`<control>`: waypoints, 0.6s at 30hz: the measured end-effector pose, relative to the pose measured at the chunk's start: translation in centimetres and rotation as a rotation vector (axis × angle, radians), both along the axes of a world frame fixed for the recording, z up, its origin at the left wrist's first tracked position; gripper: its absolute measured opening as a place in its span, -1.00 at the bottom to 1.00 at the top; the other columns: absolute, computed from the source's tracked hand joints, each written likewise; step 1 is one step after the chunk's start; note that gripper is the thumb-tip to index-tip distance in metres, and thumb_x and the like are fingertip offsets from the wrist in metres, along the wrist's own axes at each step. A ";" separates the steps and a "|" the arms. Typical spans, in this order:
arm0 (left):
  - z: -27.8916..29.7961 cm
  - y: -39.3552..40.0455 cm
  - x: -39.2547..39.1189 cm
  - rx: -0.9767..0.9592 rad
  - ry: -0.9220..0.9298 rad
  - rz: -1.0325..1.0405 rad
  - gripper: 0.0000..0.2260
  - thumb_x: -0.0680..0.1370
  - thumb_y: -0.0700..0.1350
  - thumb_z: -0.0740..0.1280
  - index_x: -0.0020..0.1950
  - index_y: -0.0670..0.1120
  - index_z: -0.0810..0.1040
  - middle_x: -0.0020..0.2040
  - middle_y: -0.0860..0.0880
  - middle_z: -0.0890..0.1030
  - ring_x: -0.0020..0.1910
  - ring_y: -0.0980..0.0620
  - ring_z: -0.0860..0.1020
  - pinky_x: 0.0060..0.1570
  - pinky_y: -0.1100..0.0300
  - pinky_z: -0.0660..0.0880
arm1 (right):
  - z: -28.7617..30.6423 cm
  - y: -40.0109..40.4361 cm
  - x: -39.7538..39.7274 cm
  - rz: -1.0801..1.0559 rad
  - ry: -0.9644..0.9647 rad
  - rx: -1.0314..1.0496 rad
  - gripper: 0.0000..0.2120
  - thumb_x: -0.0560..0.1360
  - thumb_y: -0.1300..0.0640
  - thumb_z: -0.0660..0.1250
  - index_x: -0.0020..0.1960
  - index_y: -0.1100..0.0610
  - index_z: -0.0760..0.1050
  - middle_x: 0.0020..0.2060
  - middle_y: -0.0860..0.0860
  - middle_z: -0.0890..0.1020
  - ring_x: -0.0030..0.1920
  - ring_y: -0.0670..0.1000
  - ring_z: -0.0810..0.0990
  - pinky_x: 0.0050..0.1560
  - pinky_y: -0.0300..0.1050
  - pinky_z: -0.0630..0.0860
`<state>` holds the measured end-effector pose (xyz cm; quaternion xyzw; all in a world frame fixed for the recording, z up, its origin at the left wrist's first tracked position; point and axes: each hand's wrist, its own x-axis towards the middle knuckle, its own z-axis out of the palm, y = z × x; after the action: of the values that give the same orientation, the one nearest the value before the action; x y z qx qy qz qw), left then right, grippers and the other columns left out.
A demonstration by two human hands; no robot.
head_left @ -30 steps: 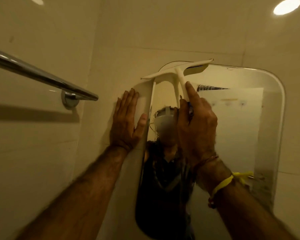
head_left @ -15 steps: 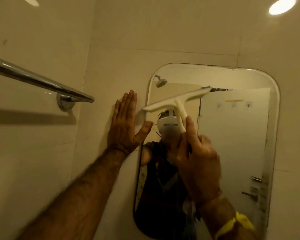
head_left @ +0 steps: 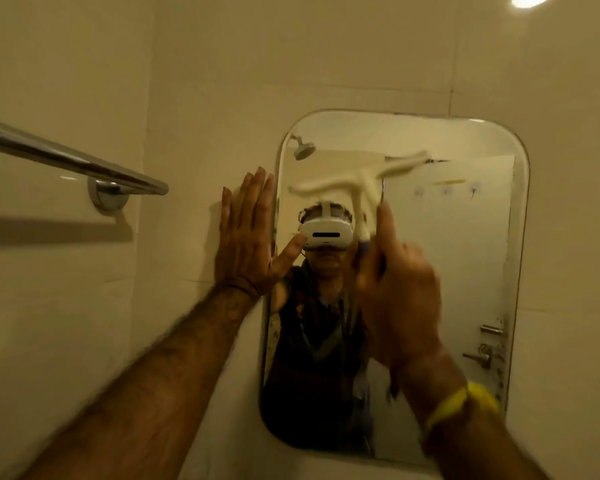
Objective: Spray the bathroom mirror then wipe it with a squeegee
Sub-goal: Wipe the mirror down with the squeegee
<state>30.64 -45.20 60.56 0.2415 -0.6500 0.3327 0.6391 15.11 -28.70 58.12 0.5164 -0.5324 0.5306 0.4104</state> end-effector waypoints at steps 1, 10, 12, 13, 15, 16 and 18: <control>0.0 0.0 0.0 -0.003 -0.017 0.008 -0.20 0.61 0.35 0.05 0.66 -0.17 0.05 0.67 -0.18 0.09 0.67 -0.14 0.04 0.60 -0.29 -0.04 | 2.3 -0.4 0.1 -0.007 -0.018 -0.038 -0.51 0.66 0.08 0.20 0.57 0.02 0.20 -0.32 -0.02 0.45 -0.43 -0.15 0.32 -0.41 -0.41 0.16; -0.1 0.1 0.1 0.014 -0.093 0.073 -0.19 0.60 0.31 0.12 0.66 -0.20 0.08 0.67 -0.20 0.05 0.67 -0.14 0.00 0.61 -0.25 -0.09 | -3.2 -0.2 0.7 0.015 -0.117 0.004 -0.45 0.64 0.06 0.24 0.58 0.03 0.17 -0.27 0.02 0.51 -0.42 -0.20 0.26 -0.37 -0.49 0.13; -0.2 -0.2 -0.1 -0.018 -0.110 0.083 -0.19 0.60 0.31 0.13 0.67 -0.17 0.05 0.67 -0.20 0.06 0.67 -0.14 0.02 0.61 -0.26 -0.08 | -4.0 -0.2 0.3 0.020 -0.110 -0.015 -0.47 0.63 0.07 0.23 0.56 0.07 0.21 -0.26 0.06 0.54 -0.41 -0.17 0.29 -0.34 -0.50 0.13; -0.2 -0.3 -0.1 -0.030 -0.120 0.079 -0.19 0.59 0.32 0.14 0.67 -0.16 0.03 0.67 -0.20 0.06 0.67 -0.14 0.02 0.61 -0.25 -0.08 | -2.5 -0.2 0.0 0.017 -0.102 -0.037 -0.47 0.63 0.08 0.22 0.57 0.06 0.19 -0.28 0.05 0.53 -0.41 -0.16 0.31 -0.36 -0.48 0.15; -0.3 -0.2 -0.2 -0.040 -0.137 0.075 -0.18 0.59 0.32 0.14 0.67 -0.13 -0.01 0.67 -0.20 0.07 0.67 -0.14 0.04 0.61 -0.25 -0.07 | 2.2 -0.3 -0.6 0.004 -0.137 -0.111 -0.48 0.65 0.09 0.19 0.58 0.05 0.17 -0.28 0.03 0.51 -0.39 -0.11 0.39 -0.37 -0.41 0.25; -0.3 -0.1 -0.1 -0.037 -0.142 0.079 -0.18 0.59 0.32 0.14 0.67 -0.14 -0.02 0.67 -0.20 0.07 0.67 -0.14 0.04 0.61 -0.25 -0.05 | 4.5 -0.3 -0.9 0.017 -0.173 -0.137 -0.49 0.65 0.09 0.17 0.58 0.04 0.17 -0.27 0.05 0.52 -0.35 -0.06 0.44 -0.34 -0.34 0.34; -0.3 0.2 -0.1 -0.022 -0.153 0.094 -0.18 0.60 0.32 0.14 0.67 -0.16 0.02 0.67 -0.21 0.08 0.66 -0.15 0.05 0.61 -0.26 -0.03 | 6.8 -0.1 -1.0 0.041 -0.248 -0.152 -0.49 0.65 0.10 0.14 0.58 0.03 0.16 -0.23 0.10 0.55 -0.27 0.01 0.51 -0.24 -0.22 0.45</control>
<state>30.56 -45.03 60.28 0.2386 -0.6812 0.3869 0.5738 14.11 -28.80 64.92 0.4250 -0.5265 0.6375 0.3685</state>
